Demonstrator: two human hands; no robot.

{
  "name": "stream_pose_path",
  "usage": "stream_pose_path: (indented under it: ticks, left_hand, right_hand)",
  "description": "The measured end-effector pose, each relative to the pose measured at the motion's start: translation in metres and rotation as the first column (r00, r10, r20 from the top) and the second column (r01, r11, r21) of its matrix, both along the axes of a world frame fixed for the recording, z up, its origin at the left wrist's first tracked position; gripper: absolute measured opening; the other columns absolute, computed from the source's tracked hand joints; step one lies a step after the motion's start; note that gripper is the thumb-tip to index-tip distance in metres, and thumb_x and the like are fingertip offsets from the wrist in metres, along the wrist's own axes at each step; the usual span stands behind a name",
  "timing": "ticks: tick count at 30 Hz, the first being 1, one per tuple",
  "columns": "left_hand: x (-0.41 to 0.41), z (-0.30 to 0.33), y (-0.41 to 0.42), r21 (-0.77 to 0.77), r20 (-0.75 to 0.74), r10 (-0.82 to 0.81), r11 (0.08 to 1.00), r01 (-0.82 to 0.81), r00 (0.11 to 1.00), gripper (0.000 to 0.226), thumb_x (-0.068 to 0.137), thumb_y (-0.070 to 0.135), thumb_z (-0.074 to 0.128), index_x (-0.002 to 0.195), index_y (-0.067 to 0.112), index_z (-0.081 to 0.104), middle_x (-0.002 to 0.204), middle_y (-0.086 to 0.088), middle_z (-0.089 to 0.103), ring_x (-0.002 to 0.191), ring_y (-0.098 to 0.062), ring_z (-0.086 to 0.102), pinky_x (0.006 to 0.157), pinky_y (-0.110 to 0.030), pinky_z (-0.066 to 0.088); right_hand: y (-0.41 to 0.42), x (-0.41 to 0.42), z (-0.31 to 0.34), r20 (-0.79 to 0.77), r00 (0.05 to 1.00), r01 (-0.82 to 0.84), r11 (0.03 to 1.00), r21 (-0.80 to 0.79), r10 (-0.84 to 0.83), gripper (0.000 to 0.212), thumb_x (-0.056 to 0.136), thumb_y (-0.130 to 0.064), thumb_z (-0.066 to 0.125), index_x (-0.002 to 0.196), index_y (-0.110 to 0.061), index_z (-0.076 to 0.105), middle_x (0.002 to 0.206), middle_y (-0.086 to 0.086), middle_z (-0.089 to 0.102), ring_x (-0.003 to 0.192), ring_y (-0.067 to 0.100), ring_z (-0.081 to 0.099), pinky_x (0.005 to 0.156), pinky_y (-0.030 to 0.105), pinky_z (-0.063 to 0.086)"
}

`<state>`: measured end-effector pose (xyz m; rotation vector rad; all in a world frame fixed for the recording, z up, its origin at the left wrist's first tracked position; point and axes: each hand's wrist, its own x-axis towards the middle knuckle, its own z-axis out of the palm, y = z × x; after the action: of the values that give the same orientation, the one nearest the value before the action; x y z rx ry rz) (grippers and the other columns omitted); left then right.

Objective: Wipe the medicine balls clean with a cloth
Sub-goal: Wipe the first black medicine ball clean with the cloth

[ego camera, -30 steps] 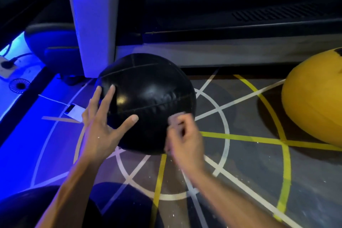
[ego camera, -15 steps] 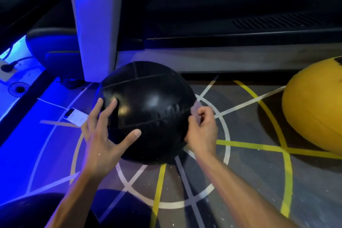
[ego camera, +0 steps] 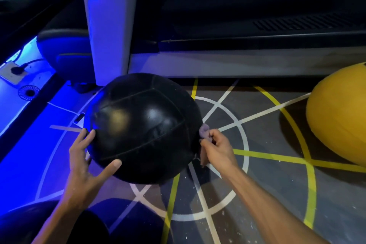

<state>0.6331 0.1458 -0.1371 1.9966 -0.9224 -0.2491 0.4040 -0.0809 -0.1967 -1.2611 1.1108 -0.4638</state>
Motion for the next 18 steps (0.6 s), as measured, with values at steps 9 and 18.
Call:
stream_pose_path:
  ticks: [9,18]
  left_hand:
    - [0.025,0.071,-0.05,0.163,0.361,-0.029,0.986,-0.032,0.932,0.076,0.075,0.083,0.056,0.143,0.054,0.042,0.161,0.007,0.033,0.152,-0.015,0.023,0.124,-0.043,0.02]
    - [-0.016,0.056,-0.057,0.209,0.39,-0.029,0.976,-0.058,0.92,0.086,0.071,0.081,0.064,0.147,0.047,0.045,0.161,0.02,0.028,0.151,-0.025,0.02,0.119,-0.027,0.012]
  right_hand:
    - [0.031,0.013,0.014,0.124,0.989,-0.061,0.99,-0.127,0.077,0.005,0.095,-0.003,0.061,0.091,-0.001,0.058,0.076,0.015,0.059,0.054,0.009,0.055,0.055,0.025,0.046]
    - [-0.007,0.044,0.031,0.096,0.991,0.107,0.974,-0.201,-0.09,0.018,0.103,-0.035,0.06,0.09,-0.022,0.06,0.071,-0.007,0.067,0.069,0.011,0.061,0.062,0.029,0.045]
